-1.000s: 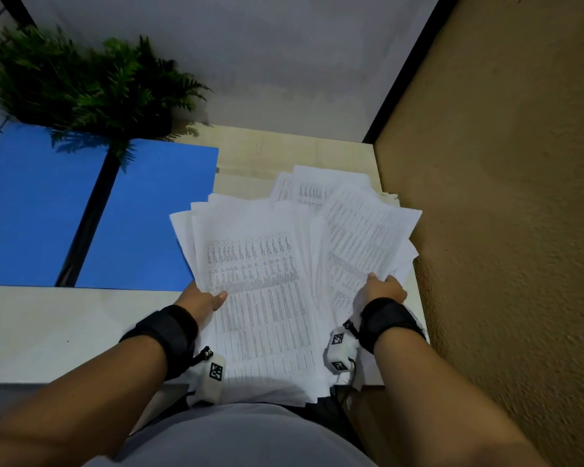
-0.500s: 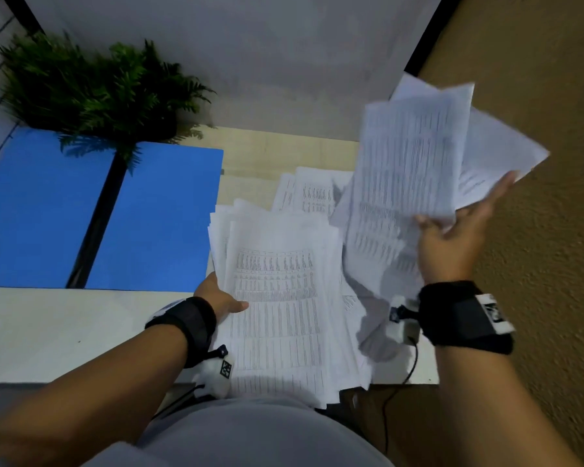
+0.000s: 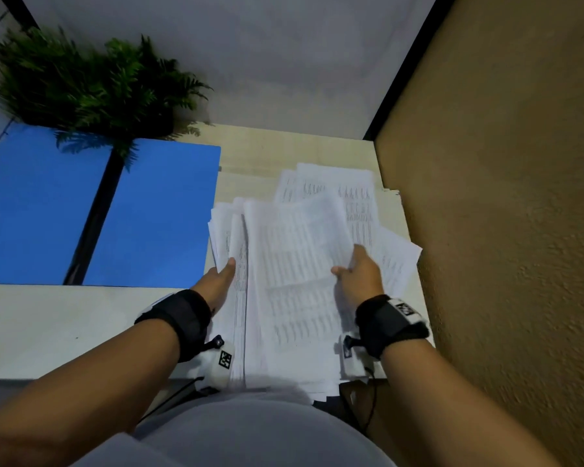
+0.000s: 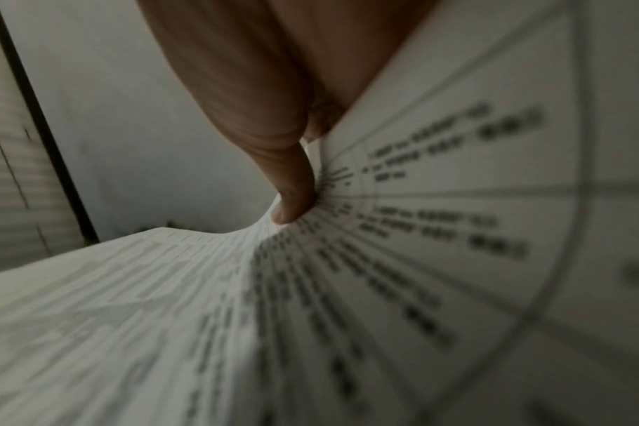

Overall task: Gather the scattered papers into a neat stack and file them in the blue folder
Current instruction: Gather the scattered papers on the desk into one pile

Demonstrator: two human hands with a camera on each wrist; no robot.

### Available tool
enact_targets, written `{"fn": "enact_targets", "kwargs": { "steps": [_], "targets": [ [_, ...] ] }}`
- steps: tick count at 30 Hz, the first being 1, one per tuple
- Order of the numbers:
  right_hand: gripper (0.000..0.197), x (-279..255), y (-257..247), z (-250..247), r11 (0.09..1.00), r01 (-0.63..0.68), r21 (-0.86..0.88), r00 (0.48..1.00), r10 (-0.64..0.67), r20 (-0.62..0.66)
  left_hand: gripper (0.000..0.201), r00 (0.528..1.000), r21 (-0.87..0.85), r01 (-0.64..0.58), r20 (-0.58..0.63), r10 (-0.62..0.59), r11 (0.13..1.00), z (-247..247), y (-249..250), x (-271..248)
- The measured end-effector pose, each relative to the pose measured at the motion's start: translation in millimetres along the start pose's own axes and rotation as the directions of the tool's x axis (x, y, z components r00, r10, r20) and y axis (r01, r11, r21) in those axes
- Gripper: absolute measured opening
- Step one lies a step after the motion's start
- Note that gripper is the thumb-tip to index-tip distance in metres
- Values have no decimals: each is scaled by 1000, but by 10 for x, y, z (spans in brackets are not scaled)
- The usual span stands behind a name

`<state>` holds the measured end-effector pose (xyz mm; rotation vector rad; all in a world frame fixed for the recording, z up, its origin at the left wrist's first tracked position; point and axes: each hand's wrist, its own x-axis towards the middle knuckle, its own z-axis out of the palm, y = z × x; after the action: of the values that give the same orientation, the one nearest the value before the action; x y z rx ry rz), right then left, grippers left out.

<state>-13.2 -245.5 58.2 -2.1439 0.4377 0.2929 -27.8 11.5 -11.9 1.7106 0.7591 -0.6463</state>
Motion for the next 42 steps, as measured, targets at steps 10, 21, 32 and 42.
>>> {"fn": "enact_targets", "kwargs": {
  "steps": [10,21,32,42],
  "targets": [
    [41,473,278,196,983,-181,-28,959,170,-227,59,997,267,-55,-29,65,962,50,-5,-89],
    [75,658,516,-163,917,-395,63,919,392,43,52,996,278,-78,-26,89,957,51,35,-163],
    [23,241,87,-998,989,-71,-133,908,9,-418,56,997,262,-65,-17,71,963,26,-13,-102],
    [29,-263,-513,-1344,918,362,159,703,-157,-693,58,996,225,-86,32,81,971,-2,-38,-103]
  ]
}}
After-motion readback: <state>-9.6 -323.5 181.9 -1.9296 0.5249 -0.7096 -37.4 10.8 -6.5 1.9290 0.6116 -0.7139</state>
